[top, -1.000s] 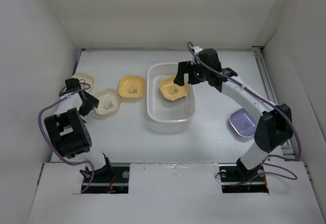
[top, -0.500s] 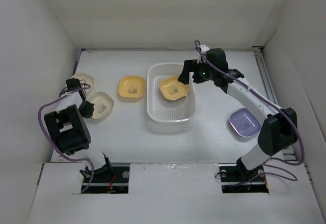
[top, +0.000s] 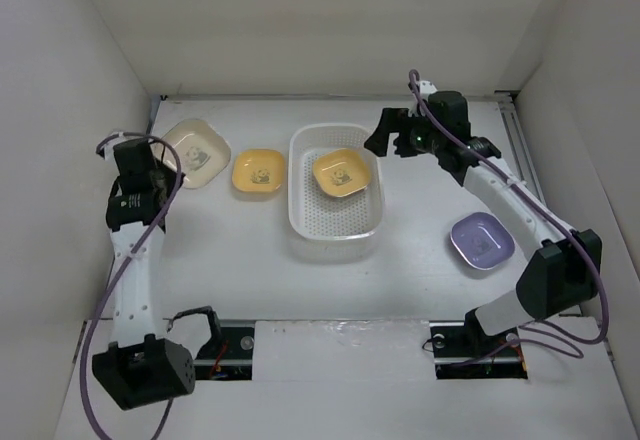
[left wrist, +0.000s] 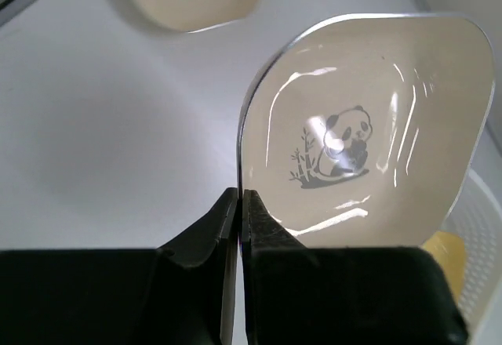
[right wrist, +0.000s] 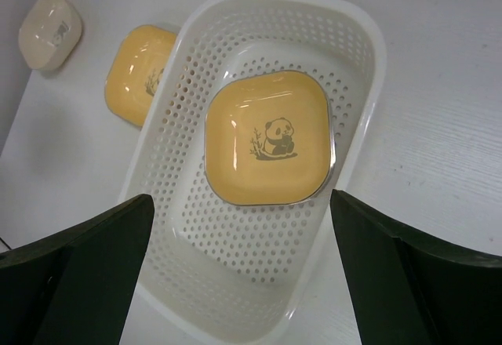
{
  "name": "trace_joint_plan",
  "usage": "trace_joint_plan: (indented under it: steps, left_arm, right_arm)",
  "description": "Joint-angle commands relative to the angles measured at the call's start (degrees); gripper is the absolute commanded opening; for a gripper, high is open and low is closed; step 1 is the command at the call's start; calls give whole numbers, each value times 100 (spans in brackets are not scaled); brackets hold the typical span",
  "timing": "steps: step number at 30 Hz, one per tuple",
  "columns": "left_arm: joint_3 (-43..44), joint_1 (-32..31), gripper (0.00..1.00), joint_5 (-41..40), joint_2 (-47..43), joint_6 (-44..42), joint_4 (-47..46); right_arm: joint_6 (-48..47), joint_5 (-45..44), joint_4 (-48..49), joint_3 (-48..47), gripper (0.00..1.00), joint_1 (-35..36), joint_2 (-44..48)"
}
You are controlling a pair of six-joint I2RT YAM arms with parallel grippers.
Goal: Place the plates into the plastic bin on the countertop
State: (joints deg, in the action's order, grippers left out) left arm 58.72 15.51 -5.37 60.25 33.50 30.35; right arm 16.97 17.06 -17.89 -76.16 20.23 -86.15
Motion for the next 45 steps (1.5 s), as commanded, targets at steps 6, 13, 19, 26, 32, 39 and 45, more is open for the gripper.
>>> trace_joint_plan:
  steps: [6, 13, 19, 26, 32, 39, 45]
  left_arm:
    - [868, -2391, 0, 353, 926, 771, -1046]
    - [2327, -4468, 0, -939, 2833, 2211, -1146]
    - [3013, -4829, 0, -1221, 3861, 2942, -636]
    - [2646, -4829, 0, -1160, 4038, 3374, -750]
    - [2706, -4952, 0, -1019, 4276, 3374, -758]
    - [2821, -5260, 0, -1125, 4601, 3647, -337]
    - [2601, -5260, 29, -1300, 4470, 3770, -196]
  right_arm:
    - [447, -492, 147, 189, 100, -528, 861]
    - [789, -862, -57, 435, 100, -968, 1705]
    - [790, -1082, -347, 506, 100, -1082, 2093]
    - [790, -898, -347, 506, 100, -1082, 2146]
    - [790, -897, -294, 558, 100, -1082, 2093]
    - [790, -845, -241, 611, 100, -1135, 2093]
    - [790, -792, -189, 611, 100, -1135, 2093]
